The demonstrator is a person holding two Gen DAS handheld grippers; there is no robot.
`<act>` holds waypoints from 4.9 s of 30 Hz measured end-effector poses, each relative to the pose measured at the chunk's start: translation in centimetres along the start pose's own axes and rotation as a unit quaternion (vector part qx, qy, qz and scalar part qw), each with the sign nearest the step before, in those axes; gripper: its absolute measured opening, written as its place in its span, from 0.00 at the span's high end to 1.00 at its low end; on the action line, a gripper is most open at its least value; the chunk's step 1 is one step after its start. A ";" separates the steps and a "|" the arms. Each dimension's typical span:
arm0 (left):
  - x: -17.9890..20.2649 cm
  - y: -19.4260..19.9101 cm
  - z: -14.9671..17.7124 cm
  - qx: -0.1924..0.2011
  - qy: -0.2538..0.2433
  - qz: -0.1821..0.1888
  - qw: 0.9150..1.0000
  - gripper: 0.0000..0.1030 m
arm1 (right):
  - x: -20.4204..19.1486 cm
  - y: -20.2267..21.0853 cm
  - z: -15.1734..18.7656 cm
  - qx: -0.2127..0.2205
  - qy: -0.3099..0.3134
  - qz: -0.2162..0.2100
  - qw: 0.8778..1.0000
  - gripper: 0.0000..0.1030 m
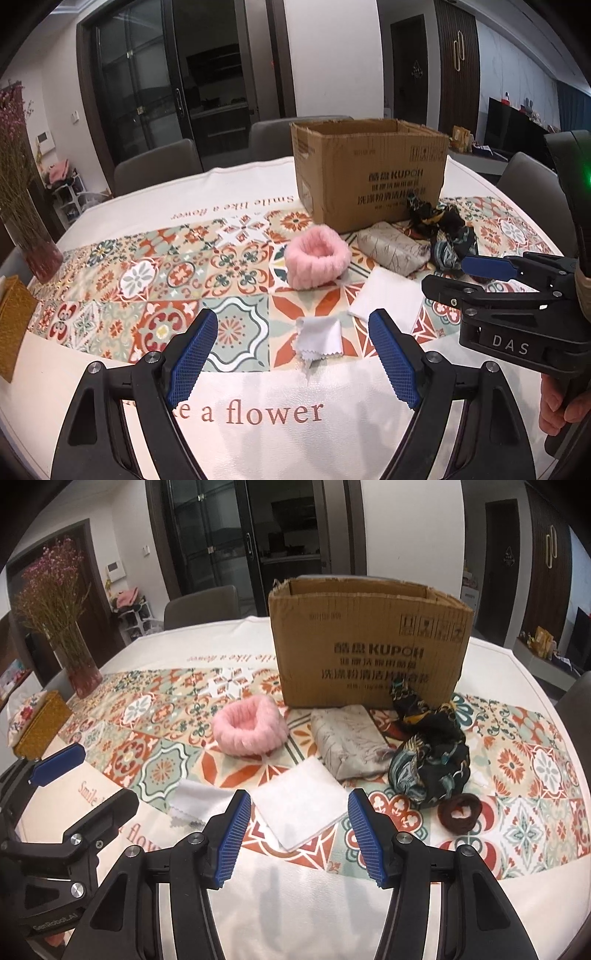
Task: Organize soft objects
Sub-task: 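Move both tools back toward the white cloths on the runner, then grasp the small white cloth with the left tool while the right grasps the white towel, then lift both white cloths and carry them over the cardboard box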
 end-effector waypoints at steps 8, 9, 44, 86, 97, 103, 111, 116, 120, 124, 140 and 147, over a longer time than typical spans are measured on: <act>0.3 -2.5 1.3 -0.024 0.004 0.005 1.000 0.19 | 0.9 -2.5 0.8 -0.027 -0.005 -0.005 1.000 0.46; 0.3 -2.7 1.4 -0.025 0.004 0.003 1.000 0.19 | 1.0 -2.9 0.9 -0.031 -0.006 -0.006 0.999 0.46; 0.5 -9.3 2.9 -0.082 0.019 0.015 0.996 0.26 | 0.3 -9.8 1.5 -0.077 0.052 0.000 0.996 0.40; 1.1 -4.6 -0.3 -0.037 0.048 0.060 0.996 0.87 | 0.1 -3.0 -0.3 -0.018 0.027 -0.015 0.999 0.89; 1.7 -2.4 -2.6 0.007 0.042 0.064 0.997 0.87 | 0.1 0.3 -1.7 0.026 0.022 -0.007 0.999 0.89; 2.4 -1.3 -4.0 0.029 0.036 0.068 0.997 0.87 | 0.4 2.2 -2.5 0.052 0.019 -0.001 0.998 0.88; 3.2 0.1 -6.2 0.058 0.030 0.076 0.995 0.87 | 1.1 4.3 -3.6 0.080 0.012 0.004 0.997 0.89; 3.8 0.9 -7.8 0.078 0.028 0.082 0.993 0.87 | 1.8 5.4 -4.5 0.099 0.008 0.008 0.995 0.89; 4.2 1.5 -9.3 0.096 0.024 0.084 0.992 0.87 | 2.3 6.5 -5.5 0.117 0.002 0.012 0.993 0.88; 4.7 1.9 -10.6 0.111 0.022 0.085 0.990 0.87 | 2.9 7.3 -6.5 0.134 -0.002 0.015 0.991 0.89; 5.0 2.5 -15.8 0.159 0.020 0.083 0.984 0.87 | 4.0 8.9 -10.7 0.178 -0.002 0.019 0.984 0.88; 5.5 1.6 -18.3 0.162 0.022 0.090 0.982 0.87 | 4.9 8.9 -12.8 0.188 -0.003 0.019 0.982 0.88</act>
Point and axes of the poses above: each gripper's, at about its wrist camera, not at the fingertips, and y roughly against the way its jaws point, x to its right, z to its underside, the point moved 4 cm from there along -y, roughly the way its jaws point, and after that the axes turned 5 degrees about -z, right-handed, at the moved point
